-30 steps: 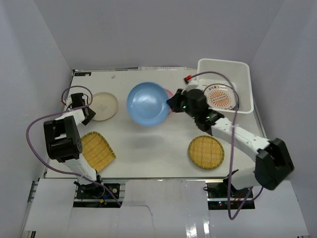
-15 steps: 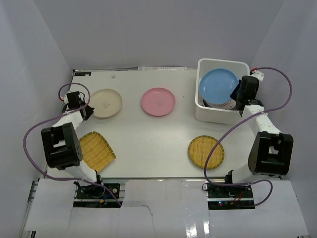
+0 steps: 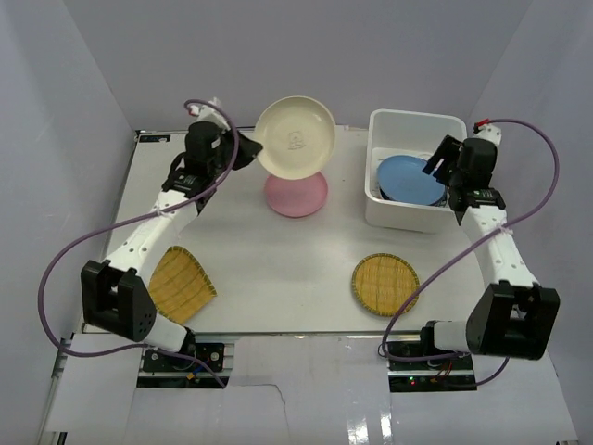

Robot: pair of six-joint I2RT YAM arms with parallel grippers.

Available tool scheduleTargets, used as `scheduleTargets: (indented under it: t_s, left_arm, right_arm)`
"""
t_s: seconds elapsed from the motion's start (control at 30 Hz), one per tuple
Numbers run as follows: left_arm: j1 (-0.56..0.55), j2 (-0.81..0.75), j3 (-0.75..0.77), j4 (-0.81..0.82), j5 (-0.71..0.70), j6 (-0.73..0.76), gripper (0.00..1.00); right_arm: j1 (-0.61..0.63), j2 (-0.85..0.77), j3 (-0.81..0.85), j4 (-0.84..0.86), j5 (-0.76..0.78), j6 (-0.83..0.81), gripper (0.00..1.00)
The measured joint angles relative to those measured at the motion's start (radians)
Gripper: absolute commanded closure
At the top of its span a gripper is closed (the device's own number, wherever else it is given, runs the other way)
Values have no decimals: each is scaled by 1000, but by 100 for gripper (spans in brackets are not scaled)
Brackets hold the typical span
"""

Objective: Place the plates into the plastic bin on the countertop

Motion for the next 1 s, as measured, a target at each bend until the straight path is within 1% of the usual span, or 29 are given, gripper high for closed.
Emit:
scheduleTargets:
  t_s: [0.03, 0.07, 0.1, 0.2, 0.3, 0.4, 0.43, 0.5, 0.57, 0.63, 0.67, 0.73, 0.77, 0.87, 0.9, 1.0]
  left_arm:
    - [-48, 33, 53, 2, -1, -1, 100]
    - [-93, 66, 100, 6, -2, -4, 100]
    - [-138, 106, 151, 8, -5, -5, 100]
    - [-253, 246, 314, 14, -13, -6, 100]
    - [-350, 423, 504, 1, -34, -4, 100]
    - [-425, 637, 764, -36, -52, 7, 100]
    - [-447, 713, 866, -75, -59, 11, 100]
    - [-481, 853, 1049, -97, -67, 14, 100]
    - [-507, 943, 1142, -104, -78, 13, 100]
    - [-520, 986, 1155, -107, -88, 6, 100]
    - [-522, 1000, 1152, -107, -91, 4, 87]
    - [-519, 1014, 1142, -104, -97, -3, 71]
    - [-516, 1023, 1141, -100, -100, -8, 55]
    - [-507, 1027, 1141, -80, -109, -16, 30]
    - [-506, 1025, 1142, -66, -111, -11, 18]
    - [-497, 1010, 1141, -43, -117, 8, 3]
  right_arm:
    - [0, -45, 5, -5, -14, 2, 73]
    - [0, -98, 12, -7, -26, 4, 85]
    - [-1, -146, 18, -8, -36, 18, 92]
    - [-2, -305, 59, -28, -63, 38, 92]
    - [-5, -386, 138, -48, -111, 49, 92]
    - [-6, -435, 187, -59, -177, 53, 92]
    - [-6, -447, 191, -69, -193, 54, 92]
    - [3, -470, 191, -100, -224, 54, 92]
    - [14, -494, 191, -134, -245, 53, 92]
    - [24, -508, 190, -166, -256, 51, 92]
    - [29, -517, 190, -185, -261, 49, 92]
    - [35, -536, 190, -210, -267, 46, 91]
    - [36, -548, 190, -220, -273, 45, 91]
    - [40, -578, 186, -237, -294, 40, 90]
    - [40, -589, 178, -235, -306, 38, 89]
    - [41, -611, 140, -221, -370, 39, 84]
